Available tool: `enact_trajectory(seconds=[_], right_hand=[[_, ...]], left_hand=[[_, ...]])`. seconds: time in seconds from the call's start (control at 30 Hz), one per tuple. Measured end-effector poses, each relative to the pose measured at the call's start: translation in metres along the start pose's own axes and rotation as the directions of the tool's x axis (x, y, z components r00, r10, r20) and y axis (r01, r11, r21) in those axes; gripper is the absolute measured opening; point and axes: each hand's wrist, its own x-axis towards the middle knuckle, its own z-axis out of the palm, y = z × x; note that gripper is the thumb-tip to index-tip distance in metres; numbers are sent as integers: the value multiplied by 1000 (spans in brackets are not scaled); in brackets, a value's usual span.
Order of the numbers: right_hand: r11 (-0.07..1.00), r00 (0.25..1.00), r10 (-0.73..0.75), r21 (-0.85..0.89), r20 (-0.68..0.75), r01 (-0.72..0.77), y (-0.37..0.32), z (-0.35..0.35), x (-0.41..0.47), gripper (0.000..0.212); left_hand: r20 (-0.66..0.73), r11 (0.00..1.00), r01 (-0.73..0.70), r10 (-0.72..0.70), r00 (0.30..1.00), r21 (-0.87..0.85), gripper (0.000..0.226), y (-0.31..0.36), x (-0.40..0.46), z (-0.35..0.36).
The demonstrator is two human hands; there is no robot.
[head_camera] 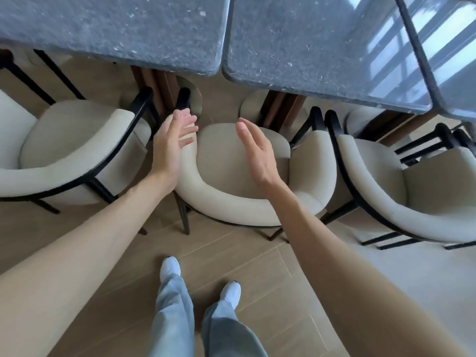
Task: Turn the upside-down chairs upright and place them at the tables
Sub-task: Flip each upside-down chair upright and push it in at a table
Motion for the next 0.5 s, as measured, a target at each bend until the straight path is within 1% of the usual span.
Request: enact_trajectory(seconds=[0.07,0.17,0.3,0.4,0.5], right_hand=[[994,998,-61,90,-35,64,-24,13,-3,48],[979,991,-134,152,-30,137,-55,37,-13,54],[954,972,-232,203,27,222,-94,72,-31,56],[937,954,-296,210,48,280,-116,105,-44,55],[930,947,-316,217,63,296,-132,144,-53,52]], left_hand=[[-25,991,-42,39,999,-124,51,26,-9,-22],[-106,981,-80,62,992,-175,55,47,-28,-66],[-203,980,-112,78,976,-162,54,66,-51,-126],[-240,972,-178,138,961,-151,58,81,-59,-169],[-284,964,-235,192,939,-124,62,96,-63,-209]])
